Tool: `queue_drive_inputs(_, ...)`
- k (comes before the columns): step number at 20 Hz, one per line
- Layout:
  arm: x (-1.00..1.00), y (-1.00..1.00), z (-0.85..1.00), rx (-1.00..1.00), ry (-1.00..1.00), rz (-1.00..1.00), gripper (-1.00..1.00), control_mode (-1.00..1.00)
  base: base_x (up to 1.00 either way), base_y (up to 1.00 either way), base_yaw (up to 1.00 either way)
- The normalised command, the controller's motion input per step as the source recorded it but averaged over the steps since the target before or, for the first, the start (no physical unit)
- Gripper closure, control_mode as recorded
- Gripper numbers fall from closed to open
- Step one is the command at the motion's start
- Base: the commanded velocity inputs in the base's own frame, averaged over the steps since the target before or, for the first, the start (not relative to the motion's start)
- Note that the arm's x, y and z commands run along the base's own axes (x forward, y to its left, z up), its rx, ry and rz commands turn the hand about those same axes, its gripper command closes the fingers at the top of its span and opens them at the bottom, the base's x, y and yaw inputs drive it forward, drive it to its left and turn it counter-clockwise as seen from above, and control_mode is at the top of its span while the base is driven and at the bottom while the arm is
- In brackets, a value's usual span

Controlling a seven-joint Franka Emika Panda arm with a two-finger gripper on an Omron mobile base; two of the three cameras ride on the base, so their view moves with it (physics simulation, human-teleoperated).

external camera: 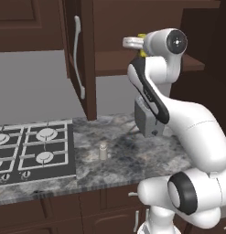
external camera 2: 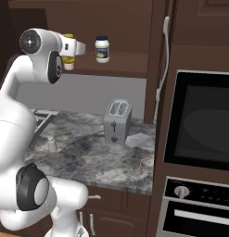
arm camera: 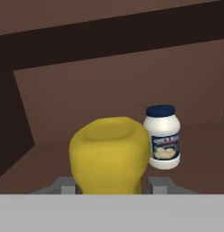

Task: There are various items on the counter. Only move the condiments/shakers into the cabinet.

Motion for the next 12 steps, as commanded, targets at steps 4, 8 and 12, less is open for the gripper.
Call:
queue_drive_inputs(4,0.01,0.02,0.0,0.0,-0.04,0.0,1.0,-1.0,0.0,0.0,0.0)
queue_drive_inputs(8,0.14,0.02,-0.01,0.0,0.0,0.0,1.0,-1.0,0.0,0.0,0.0)
queue_drive_inputs(12,0.18,0.0,0.0,0.0,-0.02,0.0,1.0,-1.0,0.0,0.0,0.0)
